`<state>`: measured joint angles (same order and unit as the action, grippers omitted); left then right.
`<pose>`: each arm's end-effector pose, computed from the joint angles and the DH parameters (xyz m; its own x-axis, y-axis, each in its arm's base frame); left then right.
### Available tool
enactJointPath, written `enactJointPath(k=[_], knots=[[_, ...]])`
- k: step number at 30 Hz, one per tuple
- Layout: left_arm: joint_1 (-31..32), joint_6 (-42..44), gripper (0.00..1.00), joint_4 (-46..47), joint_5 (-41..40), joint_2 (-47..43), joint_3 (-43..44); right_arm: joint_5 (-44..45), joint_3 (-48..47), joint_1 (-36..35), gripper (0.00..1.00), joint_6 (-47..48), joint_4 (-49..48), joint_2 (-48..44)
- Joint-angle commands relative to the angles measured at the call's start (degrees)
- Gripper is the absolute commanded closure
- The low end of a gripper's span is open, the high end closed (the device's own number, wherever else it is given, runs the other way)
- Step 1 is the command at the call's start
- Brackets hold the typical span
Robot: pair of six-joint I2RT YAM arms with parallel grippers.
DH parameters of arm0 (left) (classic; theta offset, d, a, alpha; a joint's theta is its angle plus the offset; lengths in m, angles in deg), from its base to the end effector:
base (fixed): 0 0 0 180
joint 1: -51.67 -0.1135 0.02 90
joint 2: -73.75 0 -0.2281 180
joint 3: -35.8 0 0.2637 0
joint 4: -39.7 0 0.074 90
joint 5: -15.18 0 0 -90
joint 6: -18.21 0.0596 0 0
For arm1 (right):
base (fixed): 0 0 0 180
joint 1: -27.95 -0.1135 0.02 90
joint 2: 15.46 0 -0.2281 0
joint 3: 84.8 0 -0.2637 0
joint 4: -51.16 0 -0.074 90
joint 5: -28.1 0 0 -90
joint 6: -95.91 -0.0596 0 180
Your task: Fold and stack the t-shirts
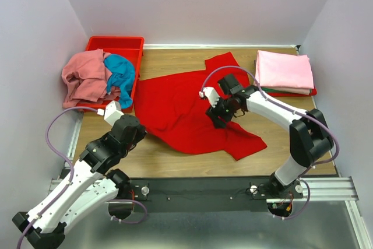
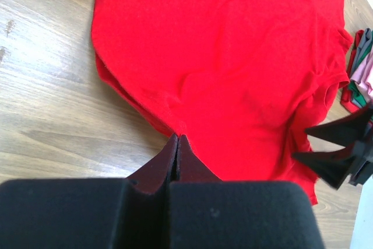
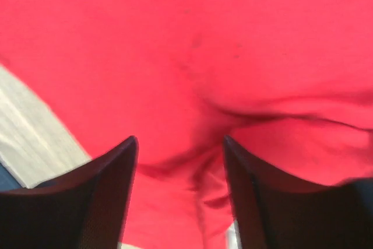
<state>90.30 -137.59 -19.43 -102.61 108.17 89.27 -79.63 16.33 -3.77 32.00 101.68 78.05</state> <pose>0.1564 -0.0895 0.2469 -0.4557 -0.6687 -0.5875 -0.3466 0.7412 -0.5749 0.2831 0.1963 0.1559 -0.4252 -0.7553 -0.4988 -0.8870 0.4574 0.0635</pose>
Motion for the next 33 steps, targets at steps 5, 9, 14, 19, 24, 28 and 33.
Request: enactJointPath(k=[5, 9, 14, 19, 24, 28, 33], knots=[[-0.4, 0.23, 1.0, 0.18, -0.51, 0.65, -0.59, -2.65, -1.35, 3.93, 0.0, 0.9, 5.0, -5.17], [-0.4, 0.67, 1.0, 0.71, -0.25, 1.27, -0.59, -5.38, 2.16, 13.43, 0.0, -1.56, 3.68, -10.36], [-0.4, 1.37, 1.0, 1.59, 0.28, 1.27, -0.76, -7.21, 8.4, 20.2, 0.05, -5.16, 1.23, -11.16], [-0.49, 1.64, 1.0, 1.5, 0.46, 0.74, -0.94, -13.45, 10.34, 24.34, 0.23, -8.24, -0.71, -5.65], [-0.4, 1.73, 1.0, 1.77, 0.63, 0.48, -1.12, -21.01, 7.45, 24.78, 0.4, -8.42, -0.54, 1.57], [-0.49, 1.64, 1.0, 1.77, 0.55, 0.39, -1.2, -27.06, 6.04, 24.69, 0.46, -7.9, -0.1, 6.14], [-0.4, 1.47, 1.0, 1.42, 0.46, 0.3, -1.12, -28.59, 5.51, 24.69, 0.78, -6.84, 0.95, 5.9]])
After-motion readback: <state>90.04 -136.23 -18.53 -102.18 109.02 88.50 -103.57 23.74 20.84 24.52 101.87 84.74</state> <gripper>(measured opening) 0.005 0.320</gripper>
